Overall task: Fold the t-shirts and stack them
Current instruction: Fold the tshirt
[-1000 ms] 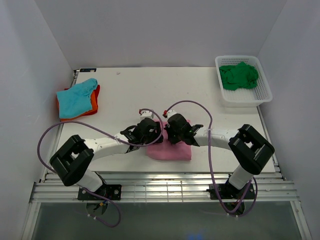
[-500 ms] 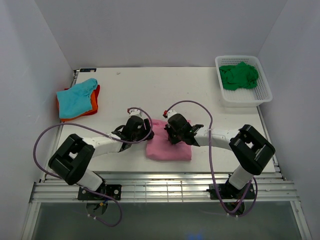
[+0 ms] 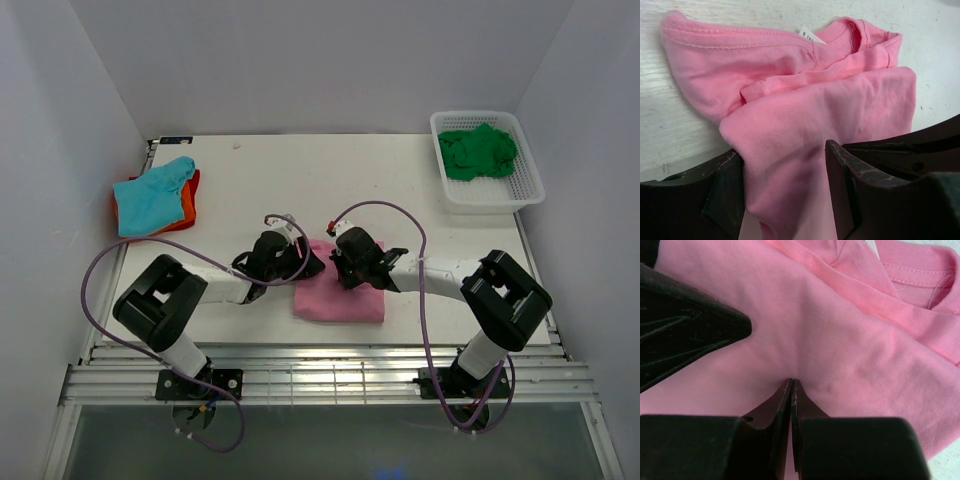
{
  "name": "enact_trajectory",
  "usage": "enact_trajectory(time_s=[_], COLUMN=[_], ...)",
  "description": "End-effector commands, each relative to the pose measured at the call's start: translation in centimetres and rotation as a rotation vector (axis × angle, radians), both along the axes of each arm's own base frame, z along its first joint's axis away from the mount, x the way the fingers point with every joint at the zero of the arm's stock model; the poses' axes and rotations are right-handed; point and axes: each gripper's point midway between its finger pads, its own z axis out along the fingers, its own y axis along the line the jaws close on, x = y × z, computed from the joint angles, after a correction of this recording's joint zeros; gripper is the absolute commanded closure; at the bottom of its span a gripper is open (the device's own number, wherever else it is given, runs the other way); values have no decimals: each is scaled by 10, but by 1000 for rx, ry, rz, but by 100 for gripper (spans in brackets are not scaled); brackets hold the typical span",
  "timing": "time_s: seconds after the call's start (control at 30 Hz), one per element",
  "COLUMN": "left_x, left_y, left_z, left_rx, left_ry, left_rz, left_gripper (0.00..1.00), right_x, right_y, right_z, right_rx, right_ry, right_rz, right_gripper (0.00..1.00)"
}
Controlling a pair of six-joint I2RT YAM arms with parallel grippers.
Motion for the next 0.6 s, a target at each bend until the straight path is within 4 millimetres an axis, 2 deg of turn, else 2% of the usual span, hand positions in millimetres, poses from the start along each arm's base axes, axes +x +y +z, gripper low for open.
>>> enact_trajectory(time_s=[0.0, 0.27, 0.57], left_x=[-31, -45, -68], left_y=[1, -20, -55], left_z=[-29, -25, -32], left_rx=[1, -40, -54], left_ry=[135, 157, 186], left_rz=[-62, -126, -205], left_gripper=[32, 33, 34], right_x=[8, 8, 6], right_y=[7, 10, 10], right_z=[21, 19, 15], right_rx=[23, 29, 30], right_ry=[-41, -36, -28], right_rz=[3, 10, 16], right_gripper=[92, 92, 92])
